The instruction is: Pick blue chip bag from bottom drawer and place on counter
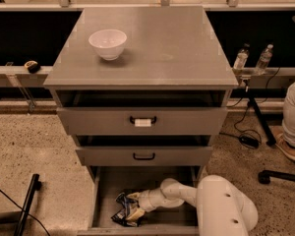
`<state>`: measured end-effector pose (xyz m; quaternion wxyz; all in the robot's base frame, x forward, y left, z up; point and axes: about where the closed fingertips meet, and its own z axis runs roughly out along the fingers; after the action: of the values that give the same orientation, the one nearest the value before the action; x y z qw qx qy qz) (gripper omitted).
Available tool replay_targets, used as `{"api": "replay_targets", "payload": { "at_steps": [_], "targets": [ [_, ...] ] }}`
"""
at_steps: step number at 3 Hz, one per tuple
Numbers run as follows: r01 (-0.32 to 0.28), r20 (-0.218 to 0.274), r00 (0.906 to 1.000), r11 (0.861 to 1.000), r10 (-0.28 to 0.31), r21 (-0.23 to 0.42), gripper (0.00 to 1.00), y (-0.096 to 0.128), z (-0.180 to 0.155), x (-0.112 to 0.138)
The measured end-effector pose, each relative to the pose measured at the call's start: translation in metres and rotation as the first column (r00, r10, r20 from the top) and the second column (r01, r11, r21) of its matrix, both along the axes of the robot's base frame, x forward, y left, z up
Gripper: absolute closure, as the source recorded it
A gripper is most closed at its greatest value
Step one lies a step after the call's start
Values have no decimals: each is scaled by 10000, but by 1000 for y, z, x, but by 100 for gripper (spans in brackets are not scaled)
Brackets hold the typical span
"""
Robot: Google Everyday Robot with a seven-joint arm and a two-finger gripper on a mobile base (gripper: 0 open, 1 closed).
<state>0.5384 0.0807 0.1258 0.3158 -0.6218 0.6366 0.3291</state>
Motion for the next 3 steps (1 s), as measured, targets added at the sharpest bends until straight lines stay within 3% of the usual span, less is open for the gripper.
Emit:
{"api": "replay_targets", "payload": {
  "at_steps": [1,2,3],
  "targets": [
    [302,105,9994,9931,-316,1136,85,-2,13,5],
    [243,1181,9910,9505,-638,3097,100,-30,66,18],
    [-83,2544,9606,9026,-1124,4304,100,-93,141,11]
  ]
}}
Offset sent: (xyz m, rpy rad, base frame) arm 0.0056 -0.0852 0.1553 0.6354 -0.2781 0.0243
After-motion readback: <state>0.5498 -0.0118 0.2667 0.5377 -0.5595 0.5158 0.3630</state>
